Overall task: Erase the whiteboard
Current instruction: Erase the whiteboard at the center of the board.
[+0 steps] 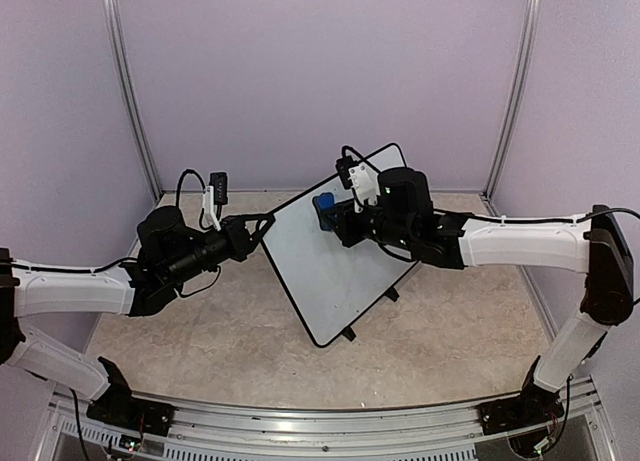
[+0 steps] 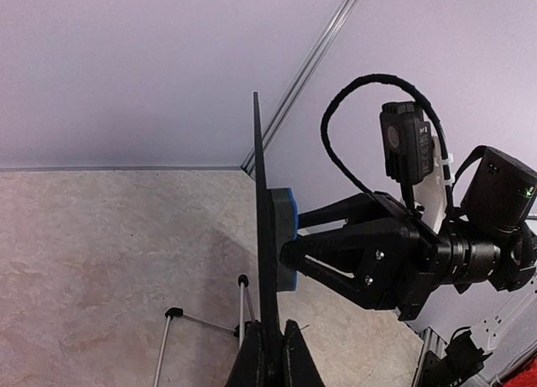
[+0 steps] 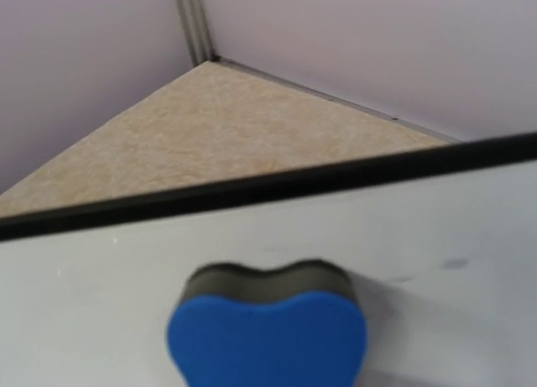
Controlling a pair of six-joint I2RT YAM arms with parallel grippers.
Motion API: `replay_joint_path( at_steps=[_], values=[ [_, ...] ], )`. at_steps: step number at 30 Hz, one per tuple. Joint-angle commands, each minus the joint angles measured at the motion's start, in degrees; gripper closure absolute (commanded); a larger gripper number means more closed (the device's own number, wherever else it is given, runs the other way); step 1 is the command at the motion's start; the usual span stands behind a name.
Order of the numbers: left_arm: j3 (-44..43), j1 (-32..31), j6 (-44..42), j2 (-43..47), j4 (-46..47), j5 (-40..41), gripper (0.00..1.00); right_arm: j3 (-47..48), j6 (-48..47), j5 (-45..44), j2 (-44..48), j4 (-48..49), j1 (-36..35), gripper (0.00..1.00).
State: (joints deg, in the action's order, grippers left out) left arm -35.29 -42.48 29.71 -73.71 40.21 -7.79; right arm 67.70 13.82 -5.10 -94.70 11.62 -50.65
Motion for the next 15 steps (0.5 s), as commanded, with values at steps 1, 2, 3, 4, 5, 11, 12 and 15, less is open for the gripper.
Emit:
replay_joint_path(
  at_steps=[1,2,3,4,5,11,12,15],
  values=[
    [1.9,-3.2,-5.0,-1.0,-5.1,-12.3,1.00,-2.2,3.5,-2.6,1.8,-2.4,5.1,0.76],
    [1.9,-3.2,-5.0,-0.9,-5.1,-12.3,1.00,-3.1,3.9,-3.0,2.4,-2.3,6.0,0.76],
    [1.9,-3.2,-5.0,-0.8,-5.1,-12.3,1.00,-4.0,4.0,-3.7,3.4,-2.2,6.7,0.76],
    [1.8,-3.2,-5.0,-0.8,-5.1,-12.3,1.00,-4.8,4.1,-4.5,4.1,-2.1,7.2,0.76],
    [1.8,-3.2,-5.0,-0.9,-5.1,-12.3,1.00,-5.6,4.1,-5.4,4.8,-2.0,7.7,0.75],
    [1.6,-3.2,-4.8,-1.3,-5.2,-12.5,1.00,-9.1,3.9,-7.4,7.7,-1.5,9.1,0.74],
    [1.6,-3.2,-4.7,-1.3,-5.1,-12.5,1.00,-9.3,4.0,-7.2,8.0,-1.3,9.1,0.74],
    [1.5,-3.2,-4.7,-1.4,-5.1,-12.4,1.00,-10.2,4.3,-4.0,8.2,0.2,9.0,0.74]
  ],
)
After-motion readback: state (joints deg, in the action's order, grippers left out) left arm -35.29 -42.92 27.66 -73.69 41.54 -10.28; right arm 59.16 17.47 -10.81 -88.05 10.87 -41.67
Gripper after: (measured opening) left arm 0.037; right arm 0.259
